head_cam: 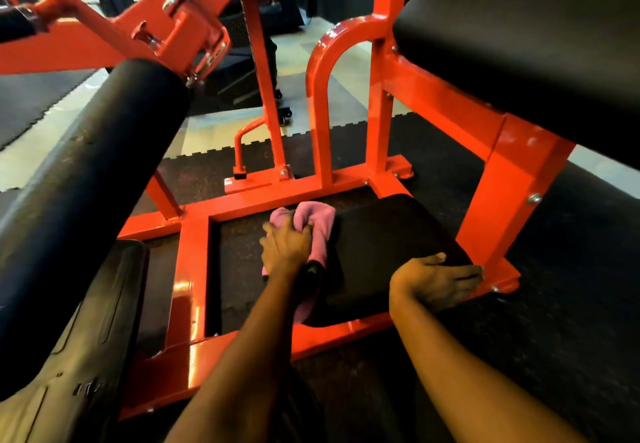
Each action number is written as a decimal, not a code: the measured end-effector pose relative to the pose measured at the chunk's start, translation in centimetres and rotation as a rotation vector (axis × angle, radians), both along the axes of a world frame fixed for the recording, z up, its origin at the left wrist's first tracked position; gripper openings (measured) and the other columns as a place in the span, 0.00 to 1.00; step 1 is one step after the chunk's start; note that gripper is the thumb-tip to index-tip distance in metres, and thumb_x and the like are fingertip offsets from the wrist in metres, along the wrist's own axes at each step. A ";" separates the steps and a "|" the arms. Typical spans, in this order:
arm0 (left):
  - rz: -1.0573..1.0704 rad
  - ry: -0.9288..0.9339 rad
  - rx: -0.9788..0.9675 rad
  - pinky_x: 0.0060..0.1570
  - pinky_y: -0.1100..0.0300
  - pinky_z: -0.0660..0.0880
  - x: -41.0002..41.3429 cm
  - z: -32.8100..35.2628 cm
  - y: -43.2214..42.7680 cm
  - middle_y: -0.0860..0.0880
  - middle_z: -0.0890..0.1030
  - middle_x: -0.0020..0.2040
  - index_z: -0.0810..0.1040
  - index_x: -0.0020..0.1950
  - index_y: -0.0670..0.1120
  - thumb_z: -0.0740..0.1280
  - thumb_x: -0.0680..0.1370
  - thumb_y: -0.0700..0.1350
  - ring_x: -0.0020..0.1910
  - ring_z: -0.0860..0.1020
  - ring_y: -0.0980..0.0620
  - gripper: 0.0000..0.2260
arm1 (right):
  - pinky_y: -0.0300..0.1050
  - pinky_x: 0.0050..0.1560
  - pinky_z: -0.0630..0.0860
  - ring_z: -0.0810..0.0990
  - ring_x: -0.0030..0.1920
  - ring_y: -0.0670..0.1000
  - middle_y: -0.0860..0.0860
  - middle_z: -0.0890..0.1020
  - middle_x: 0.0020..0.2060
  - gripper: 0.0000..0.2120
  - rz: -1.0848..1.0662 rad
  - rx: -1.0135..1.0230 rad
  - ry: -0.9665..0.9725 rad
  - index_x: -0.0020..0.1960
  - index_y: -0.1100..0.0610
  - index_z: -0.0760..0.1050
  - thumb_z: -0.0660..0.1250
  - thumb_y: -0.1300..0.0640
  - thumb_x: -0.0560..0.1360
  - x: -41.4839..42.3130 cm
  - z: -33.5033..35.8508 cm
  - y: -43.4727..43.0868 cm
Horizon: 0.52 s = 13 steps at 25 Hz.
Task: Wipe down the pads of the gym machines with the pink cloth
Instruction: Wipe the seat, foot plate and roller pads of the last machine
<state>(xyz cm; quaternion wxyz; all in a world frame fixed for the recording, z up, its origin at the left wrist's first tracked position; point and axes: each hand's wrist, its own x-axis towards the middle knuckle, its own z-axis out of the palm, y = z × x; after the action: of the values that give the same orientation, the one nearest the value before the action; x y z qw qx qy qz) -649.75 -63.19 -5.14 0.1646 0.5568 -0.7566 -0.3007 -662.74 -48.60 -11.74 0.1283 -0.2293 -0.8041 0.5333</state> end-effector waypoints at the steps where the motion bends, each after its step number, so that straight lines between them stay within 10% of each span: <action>1: -0.011 -0.004 -0.011 0.62 0.37 0.71 0.2 -0.3 0.3 0.42 0.68 0.68 0.64 0.70 0.61 0.59 0.75 0.64 0.63 0.71 0.33 0.24 | 0.62 0.75 0.61 0.63 0.75 0.67 0.65 0.64 0.75 0.32 -0.002 -0.021 0.019 0.79 0.64 0.57 0.56 0.49 0.81 0.4 1.0 0.4; 7: 0.049 0.000 -0.081 0.59 0.39 0.69 4.2 -2.1 10.4 0.45 0.59 0.72 0.63 0.73 0.62 0.57 0.79 0.59 0.65 0.67 0.36 0.21 | 0.63 0.73 0.63 0.65 0.73 0.68 0.67 0.66 0.74 0.34 0.108 -0.022 -0.001 0.78 0.67 0.58 0.53 0.48 0.78 1.4 2.2 1.7; 13: 0.027 -0.037 -0.020 0.61 0.40 0.69 -0.7 0.5 0.6 0.40 0.69 0.67 0.67 0.71 0.55 0.58 0.80 0.59 0.65 0.70 0.33 0.20 | 0.64 0.73 0.63 0.65 0.73 0.68 0.66 0.66 0.74 0.32 0.102 0.058 0.017 0.78 0.66 0.58 0.54 0.50 0.79 1.3 1.9 1.6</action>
<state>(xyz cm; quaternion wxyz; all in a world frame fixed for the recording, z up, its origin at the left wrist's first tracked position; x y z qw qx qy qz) -650.47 -62.55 -4.61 0.1601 0.5707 -0.7551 -0.2803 -661.46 -46.99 -9.84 0.1142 -0.1797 -0.8287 0.5176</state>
